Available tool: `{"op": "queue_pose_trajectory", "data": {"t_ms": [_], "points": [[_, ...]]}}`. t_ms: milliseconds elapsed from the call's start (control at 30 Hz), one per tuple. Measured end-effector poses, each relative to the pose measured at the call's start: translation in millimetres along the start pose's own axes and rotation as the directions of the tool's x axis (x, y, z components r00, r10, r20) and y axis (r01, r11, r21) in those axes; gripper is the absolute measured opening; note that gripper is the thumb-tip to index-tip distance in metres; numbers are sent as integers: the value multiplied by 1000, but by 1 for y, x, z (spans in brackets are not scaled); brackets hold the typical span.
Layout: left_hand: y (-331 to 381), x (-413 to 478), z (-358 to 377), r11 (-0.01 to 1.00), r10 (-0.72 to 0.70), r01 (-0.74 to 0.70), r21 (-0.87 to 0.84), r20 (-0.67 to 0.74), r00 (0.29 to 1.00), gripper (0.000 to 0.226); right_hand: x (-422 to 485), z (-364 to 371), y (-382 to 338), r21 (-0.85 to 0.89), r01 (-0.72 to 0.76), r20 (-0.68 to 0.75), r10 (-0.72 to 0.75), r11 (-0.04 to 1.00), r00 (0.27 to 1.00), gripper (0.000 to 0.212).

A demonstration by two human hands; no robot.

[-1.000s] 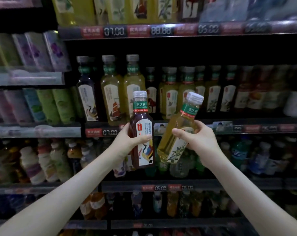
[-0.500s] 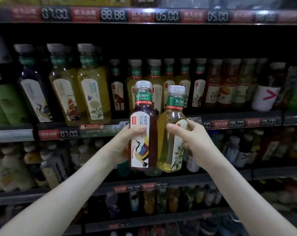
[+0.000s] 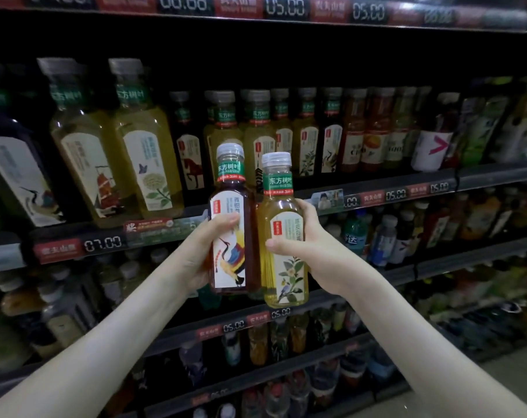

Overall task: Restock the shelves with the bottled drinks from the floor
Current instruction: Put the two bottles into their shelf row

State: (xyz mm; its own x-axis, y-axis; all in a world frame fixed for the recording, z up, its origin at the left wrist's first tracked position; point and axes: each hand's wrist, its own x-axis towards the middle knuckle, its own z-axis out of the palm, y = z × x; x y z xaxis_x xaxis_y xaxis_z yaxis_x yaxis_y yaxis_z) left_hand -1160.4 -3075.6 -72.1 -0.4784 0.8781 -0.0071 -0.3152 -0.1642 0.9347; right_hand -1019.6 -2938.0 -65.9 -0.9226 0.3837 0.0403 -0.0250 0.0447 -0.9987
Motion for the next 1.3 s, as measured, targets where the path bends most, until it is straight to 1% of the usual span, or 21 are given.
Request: {"op": "queue_pose_trajectory", "data": {"t_ms": [67,133,200,267,367,400,467,533,600,700,800,867,933,1067,1133,1233,1300], "points": [[6,-1,-5,997,-14,16,82,-29,999,47,1,5,4,23,-2,-38,3,1000,999,76],[12,-1,-5,986,12,-9,168,-13,1000,45,4,7,7,67,-9,-92,15,998,996,73],[18,0,-2,976,32,-32,214,1,999,45,6,7,5,103,-10,-145,25,995,989,71],[21,1,1,968,68,-60,245,-22,997,51,7,4,-1,124,8,-207,18,992,978,71],[22,4,5,958,119,-95,271,-75,990,64,11,-9,-12,126,87,-316,-43,988,948,79],[23,6,6,959,135,-106,262,-97,986,63,13,-16,-17,116,130,-356,-81,985,931,79],[23,11,9,962,165,-129,240,-136,977,57,17,-32,-25,48,246,-427,-202,968,881,76],[23,18,14,958,203,-159,239,-173,964,56,23,-54,-31,-66,359,-468,-347,931,813,75],[24,28,21,951,240,-187,247,-204,949,56,33,-79,-35,-152,430,-490,-446,890,749,76],[25,47,34,939,280,-208,273,-257,925,51,48,-118,-40,-221,485,-528,-522,846,670,77],[25,66,45,930,322,-235,283,-315,893,49,63,-157,-42,-223,512,-547,-541,830,638,76],[24,76,52,926,343,-255,277,-344,874,45,73,-181,-42,-202,503,-560,-520,841,645,75],[22,85,61,925,357,-269,270,-373,856,43,83,-200,-41,-149,486,-557,-479,861,679,73],[14,101,76,926,363,-271,263,-421,831,67,104,-211,-39,-113,437,-521,-428,892,739,78],[10,107,81,923,371,-277,267,-436,820,70,115,-209,-43,-116,434,-468,-435,893,769,81],[7,113,87,919,387,-293,262,-467,795,65,131,-199,-47,-147,424,-330,-448,894,831,83],[6,114,89,918,391,-297,263,-468,793,59,141,-190,-45,-186,385,-244,-422,904,873,85]]}}
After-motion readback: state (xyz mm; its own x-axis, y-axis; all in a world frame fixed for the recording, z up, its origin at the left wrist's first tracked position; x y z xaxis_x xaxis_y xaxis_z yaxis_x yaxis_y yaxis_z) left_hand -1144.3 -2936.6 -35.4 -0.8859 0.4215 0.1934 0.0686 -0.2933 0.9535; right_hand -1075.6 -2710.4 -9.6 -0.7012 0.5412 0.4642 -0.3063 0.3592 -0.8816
